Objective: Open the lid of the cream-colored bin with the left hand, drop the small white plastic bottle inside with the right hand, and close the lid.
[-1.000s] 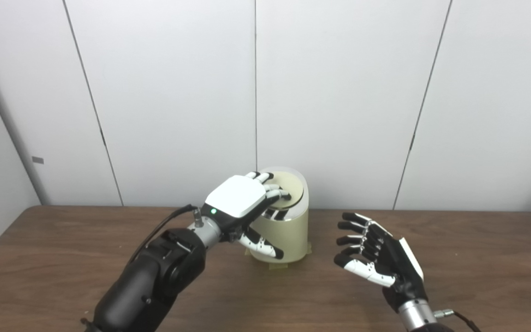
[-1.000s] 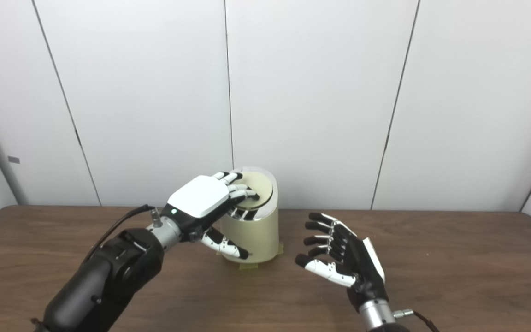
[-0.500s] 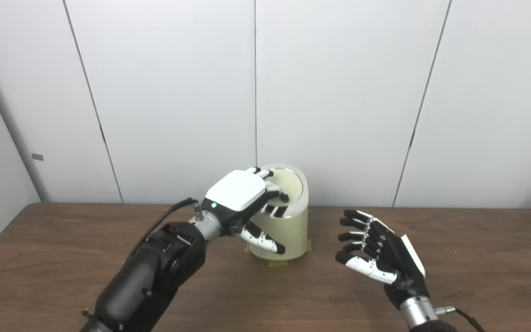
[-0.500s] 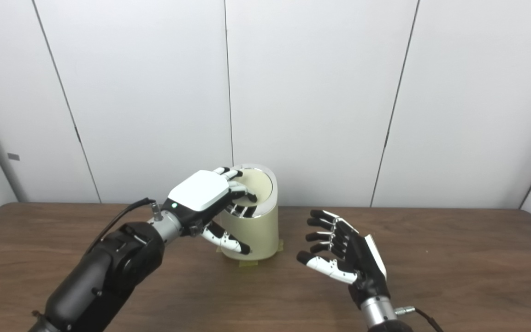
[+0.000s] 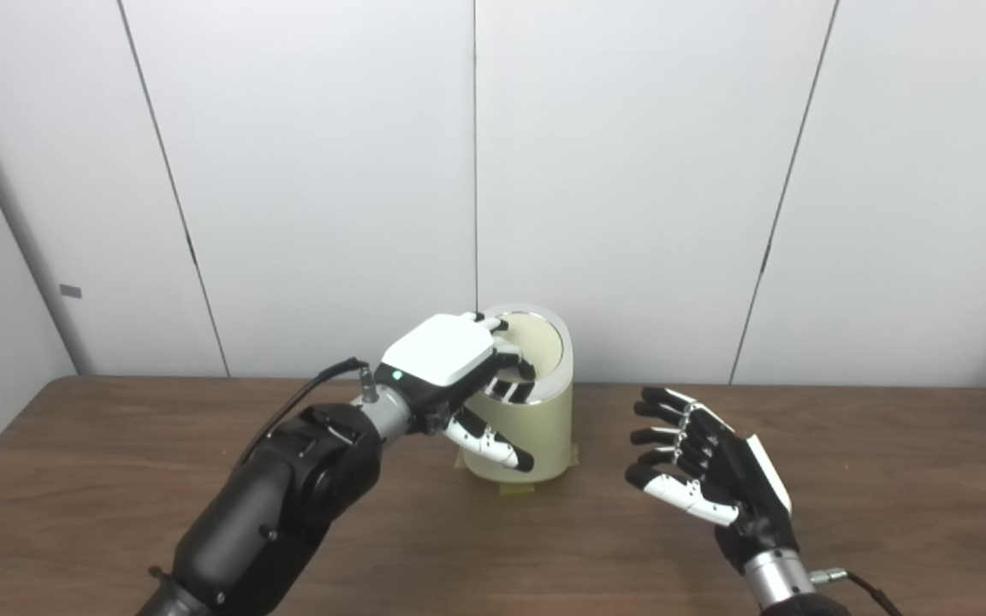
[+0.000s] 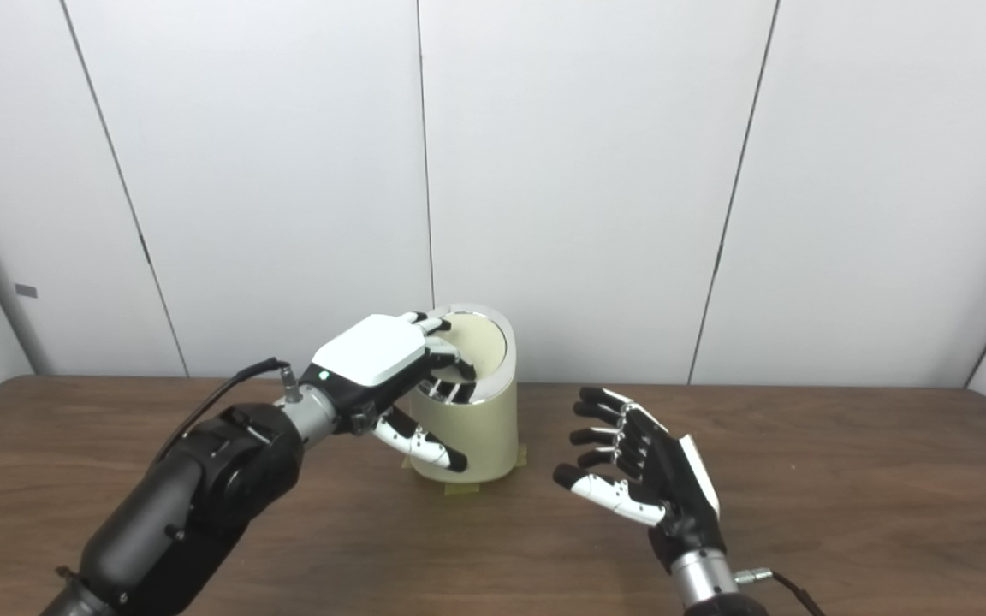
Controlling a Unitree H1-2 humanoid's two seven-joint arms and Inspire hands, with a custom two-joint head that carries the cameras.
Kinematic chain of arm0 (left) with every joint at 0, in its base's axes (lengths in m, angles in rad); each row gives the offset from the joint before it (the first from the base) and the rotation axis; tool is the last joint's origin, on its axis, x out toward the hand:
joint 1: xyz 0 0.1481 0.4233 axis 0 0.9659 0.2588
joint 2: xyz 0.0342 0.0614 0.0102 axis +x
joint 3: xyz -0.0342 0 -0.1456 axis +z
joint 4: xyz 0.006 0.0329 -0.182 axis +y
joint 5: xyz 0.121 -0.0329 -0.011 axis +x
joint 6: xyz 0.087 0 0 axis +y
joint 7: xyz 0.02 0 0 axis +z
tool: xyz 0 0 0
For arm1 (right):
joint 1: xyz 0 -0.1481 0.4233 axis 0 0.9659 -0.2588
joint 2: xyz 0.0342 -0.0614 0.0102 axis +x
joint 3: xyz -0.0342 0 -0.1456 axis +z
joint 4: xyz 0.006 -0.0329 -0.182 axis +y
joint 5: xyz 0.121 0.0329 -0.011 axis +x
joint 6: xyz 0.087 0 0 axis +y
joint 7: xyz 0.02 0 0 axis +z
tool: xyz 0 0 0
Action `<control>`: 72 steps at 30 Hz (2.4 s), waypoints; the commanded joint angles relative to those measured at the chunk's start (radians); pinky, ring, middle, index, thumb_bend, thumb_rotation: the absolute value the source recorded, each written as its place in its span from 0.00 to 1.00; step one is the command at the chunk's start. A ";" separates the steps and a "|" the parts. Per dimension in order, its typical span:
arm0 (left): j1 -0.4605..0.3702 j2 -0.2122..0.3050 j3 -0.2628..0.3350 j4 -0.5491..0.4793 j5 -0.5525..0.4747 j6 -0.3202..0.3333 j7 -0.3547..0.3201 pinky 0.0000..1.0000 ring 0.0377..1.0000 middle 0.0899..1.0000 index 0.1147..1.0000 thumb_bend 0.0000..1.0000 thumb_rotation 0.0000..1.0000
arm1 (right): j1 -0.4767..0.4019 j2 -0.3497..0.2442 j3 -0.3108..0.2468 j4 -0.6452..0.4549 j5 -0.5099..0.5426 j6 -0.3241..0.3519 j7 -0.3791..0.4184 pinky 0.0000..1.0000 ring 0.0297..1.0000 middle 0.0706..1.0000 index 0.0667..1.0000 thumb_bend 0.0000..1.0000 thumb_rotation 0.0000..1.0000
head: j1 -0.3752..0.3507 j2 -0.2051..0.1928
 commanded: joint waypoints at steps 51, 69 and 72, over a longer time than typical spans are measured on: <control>0.067 0.027 0.125 -0.148 -0.030 0.017 0.161 1.00 0.96 0.80 0.80 0.77 0.41 | -0.042 -0.013 -0.012 0.000 0.000 -0.057 -0.010 0.56 0.66 0.74 0.75 0.87 0.34 | 0.006 -0.002; 0.336 -0.190 0.432 -0.163 -0.494 0.022 0.345 0.64 0.75 0.77 0.78 0.71 0.21 | -0.039 -0.011 -0.022 0.017 0.020 -0.091 -0.011 0.56 0.66 0.75 0.77 0.86 0.32 | 0.007 -0.003; 0.398 -0.252 0.497 -0.138 -0.636 -0.015 0.383 0.63 0.71 0.73 0.77 0.71 0.17 | -0.038 -0.011 -0.027 0.020 0.020 -0.097 -0.013 0.56 0.65 0.75 0.77 0.87 0.32 | 0.013 -0.002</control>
